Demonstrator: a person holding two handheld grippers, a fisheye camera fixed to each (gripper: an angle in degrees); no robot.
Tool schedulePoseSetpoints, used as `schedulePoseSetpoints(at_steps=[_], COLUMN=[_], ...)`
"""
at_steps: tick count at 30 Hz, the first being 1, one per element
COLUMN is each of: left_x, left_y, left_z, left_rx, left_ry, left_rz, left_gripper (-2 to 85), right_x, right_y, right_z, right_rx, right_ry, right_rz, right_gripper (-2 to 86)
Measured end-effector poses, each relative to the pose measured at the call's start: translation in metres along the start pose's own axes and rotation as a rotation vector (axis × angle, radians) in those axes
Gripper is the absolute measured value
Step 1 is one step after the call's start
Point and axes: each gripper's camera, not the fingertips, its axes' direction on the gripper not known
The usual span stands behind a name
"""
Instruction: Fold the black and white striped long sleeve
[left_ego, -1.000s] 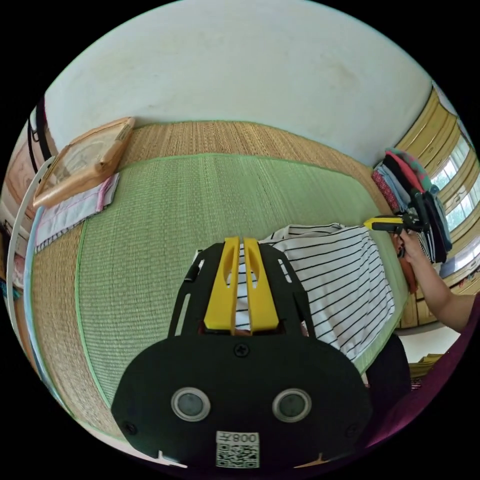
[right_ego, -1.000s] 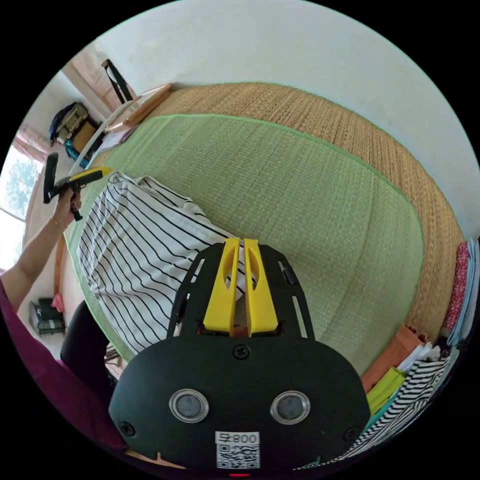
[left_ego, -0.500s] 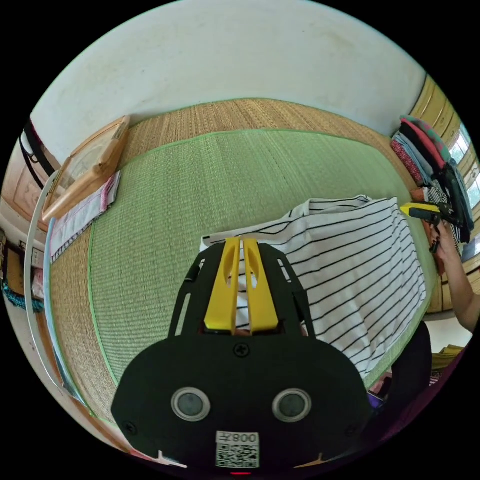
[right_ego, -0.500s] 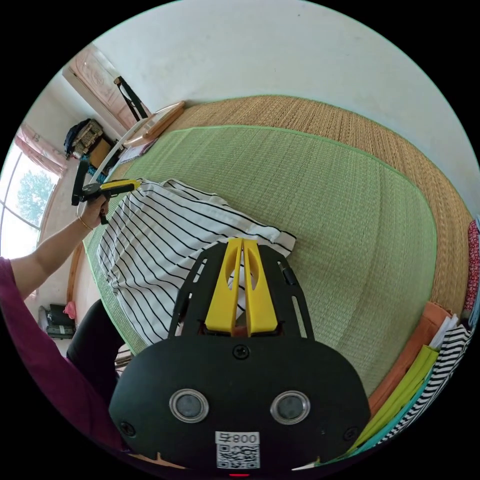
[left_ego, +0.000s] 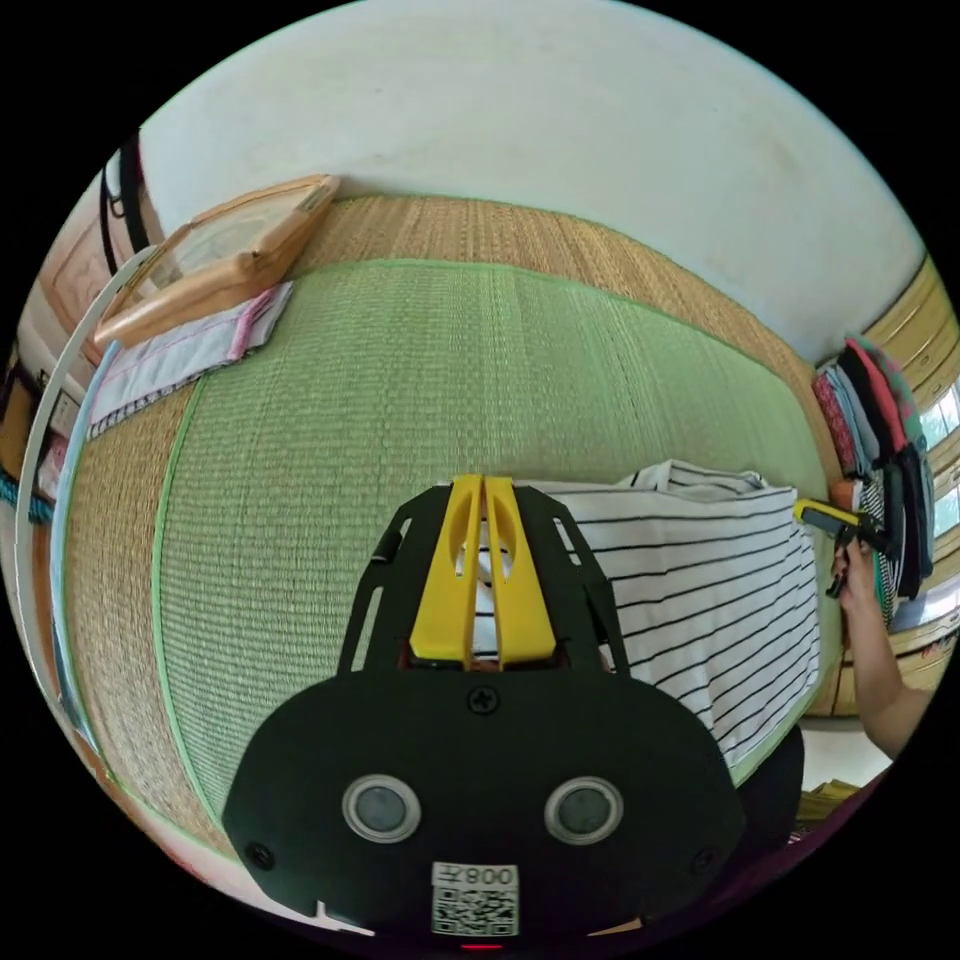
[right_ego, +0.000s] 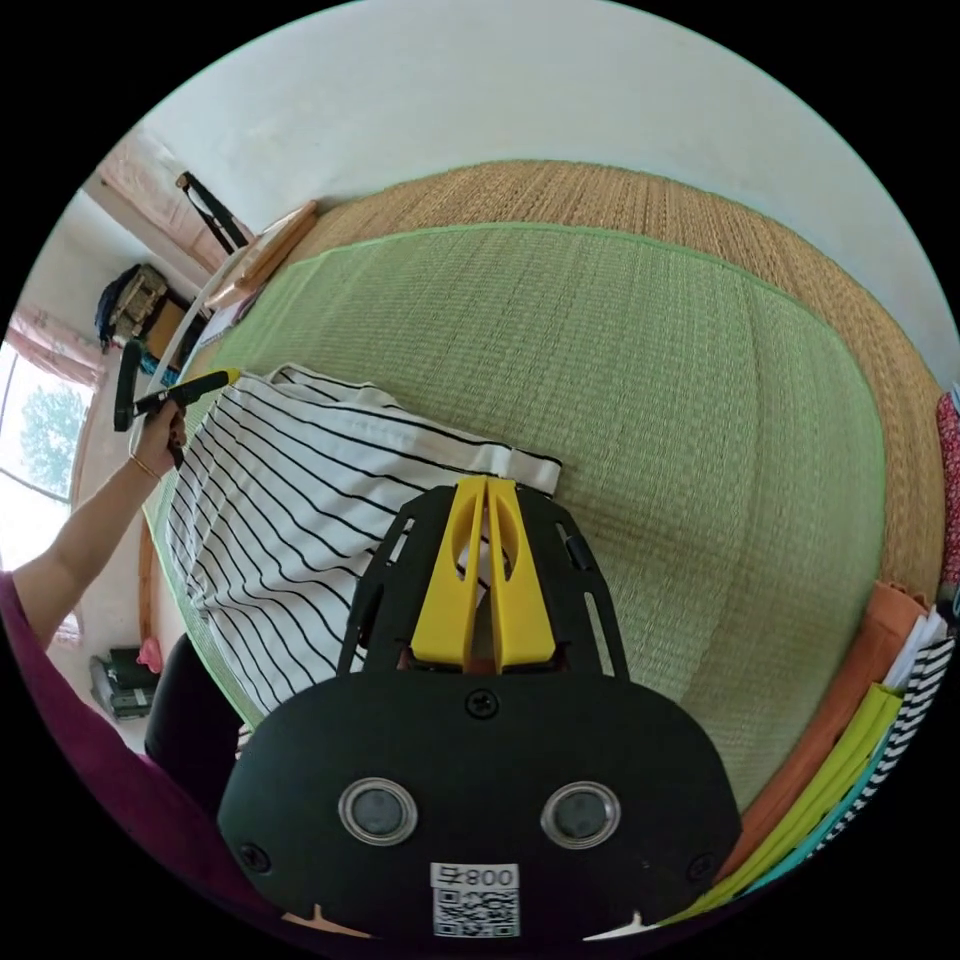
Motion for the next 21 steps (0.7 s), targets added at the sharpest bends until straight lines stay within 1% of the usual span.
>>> schedulePoseSetpoints(at_steps=[3,7,10,12,14,16,17,18,19,21], left_x=[-0.002,0.001,0.016,0.029,0.037,0.031,0.021,0.015,0.003,-0.009], left_y=[0.000,0.014,0.024,0.025,0.018,0.009,0.001,-0.003,-0.008,-0.015], left_z=[-0.011,-0.039,-0.053,-0.051,-0.044,-0.046,-0.047,-0.046,-0.049,-0.056], left_rx=[-0.002,0.054,0.060,0.017,-0.038,-0.031,-0.037,-0.047,-0.040,-0.041], left_ry=[0.017,0.114,0.176,0.147,0.042,-0.039,-0.046,-0.043,-0.009,-0.037], left_rz=[0.001,-0.006,0.062,0.127,0.180,0.167,0.146,0.135,0.120,0.078], left_gripper=[0.2,0.2,0.3,0.3,0.2,0.2,0.2,0.2,0.1,0.1], right_x=[0.005,0.004,-0.006,-0.022,-0.033,-0.040,-0.041,-0.040,-0.038,-0.029], right_y=[0.007,0.022,0.042,0.061,0.075,0.088,0.096,0.104,0.108,0.112], right_z=[0.001,-0.008,-0.014,-0.008,0.005,0.023,0.036,0.041,0.041,0.045], right_rx=[0.032,0.100,0.124,0.094,0.049,-0.018,-0.063,-0.057,-0.042,-0.041], right_ry=[-0.022,-0.082,-0.131,-0.165,-0.157,-0.130,-0.087,-0.078,-0.087,-0.118], right_rz=[0.015,0.021,0.001,-0.038,-0.056,-0.069,-0.068,-0.074,-0.062,-0.026], right_gripper=[0.1,0.0,0.0,0.0,0.0,0.1,0.1,0.1,0.1,0.1])
